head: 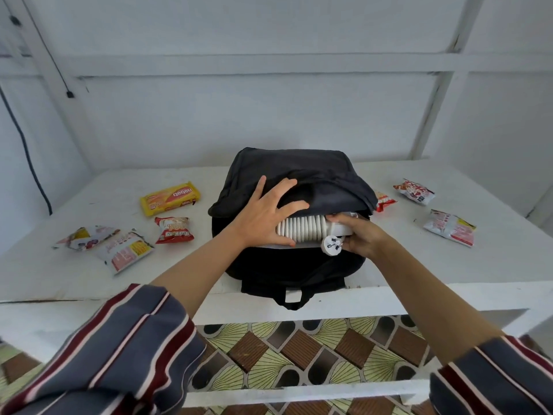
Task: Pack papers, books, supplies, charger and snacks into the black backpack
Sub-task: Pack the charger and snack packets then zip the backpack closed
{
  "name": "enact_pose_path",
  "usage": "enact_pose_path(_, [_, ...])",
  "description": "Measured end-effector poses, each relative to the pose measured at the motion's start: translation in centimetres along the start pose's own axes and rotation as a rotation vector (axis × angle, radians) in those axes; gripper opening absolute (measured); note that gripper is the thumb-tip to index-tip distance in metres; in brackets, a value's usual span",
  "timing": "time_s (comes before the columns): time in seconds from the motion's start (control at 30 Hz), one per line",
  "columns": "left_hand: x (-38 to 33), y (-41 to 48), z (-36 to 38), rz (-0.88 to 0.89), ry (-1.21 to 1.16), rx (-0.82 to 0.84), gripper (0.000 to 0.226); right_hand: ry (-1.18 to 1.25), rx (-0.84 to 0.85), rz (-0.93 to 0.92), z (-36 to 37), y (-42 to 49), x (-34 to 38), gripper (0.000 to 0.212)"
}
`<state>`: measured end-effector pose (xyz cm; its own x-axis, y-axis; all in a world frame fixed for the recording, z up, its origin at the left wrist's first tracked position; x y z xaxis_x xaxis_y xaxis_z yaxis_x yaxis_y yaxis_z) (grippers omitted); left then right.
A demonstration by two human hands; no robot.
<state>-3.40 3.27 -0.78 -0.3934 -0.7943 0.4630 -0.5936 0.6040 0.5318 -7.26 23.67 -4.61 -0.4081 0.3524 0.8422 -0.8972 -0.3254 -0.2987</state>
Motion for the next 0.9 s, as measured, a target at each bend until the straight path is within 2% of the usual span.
enact_pose_path(0.07, [0.5,0.2,-0.3,0.018,-0.067,0.010,0.072,0.000,0.000,-0.004,0.0,-0.1,0.0,0.020])
enact_pose_path(0.17, [1.1,0.8,-0.6,0.049,0.083,-0.010,0.062,-0.013,-0.009,0.006,0.0,-0.1,0.0,0.019])
enact_pose_path(0.27, [1.7,2.0,-1.0,-0.012,0.247,0.073,0.050,-0.020,-0.025,0.028,0.0,0.0,0.0,0.016])
enact_pose_path(0.37, [1.2,3.9,-1.5,-0.029,0.196,0.259,0.046,-0.007,-0.021,0.034,0.0,0.0,0.0,0.015])
enact_pose_path(0.47, [0.4,4.5,-1.7,-0.079,-0.061,0.268,0.056,0.002,-0.020,0.034,-0.2,0.2,-0.1,0.015])
enact_pose_path(0.53, [-0.2,3.8,-1.6,-0.046,-0.173,0.302,0.059,0.006,-0.017,0.033,-0.3,0.4,-0.1,0.016])
enact_pose_path(0.67, [-1.3,1.9,0.3,-0.040,-0.114,0.581,0.080,-0.013,-0.009,0.044,-0.1,0.5,0.0,0.032])
enact_pose_path(0.77, [-1.8,1.7,1.1,-0.064,-0.035,0.555,0.100,-0.043,-0.007,0.055,0.0,0.3,0.1,0.043])
enact_pose_path(0.9, [-2.1,1.4,2.2,-0.122,0.029,0.432,0.098,0.024,0.014,0.079,0.0,-0.4,0.2,0.022])
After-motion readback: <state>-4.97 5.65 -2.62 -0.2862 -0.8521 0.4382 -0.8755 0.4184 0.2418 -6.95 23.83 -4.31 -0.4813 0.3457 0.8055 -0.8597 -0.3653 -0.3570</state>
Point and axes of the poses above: each hand's wrist, its own y-axis towards the middle knuckle, its own z-axis out of the palm, x = y × z, the point moved 3 cm from there along y, towards the middle knuckle, and after that the axes turned 10 degrees about y, right-handed, at the moved point
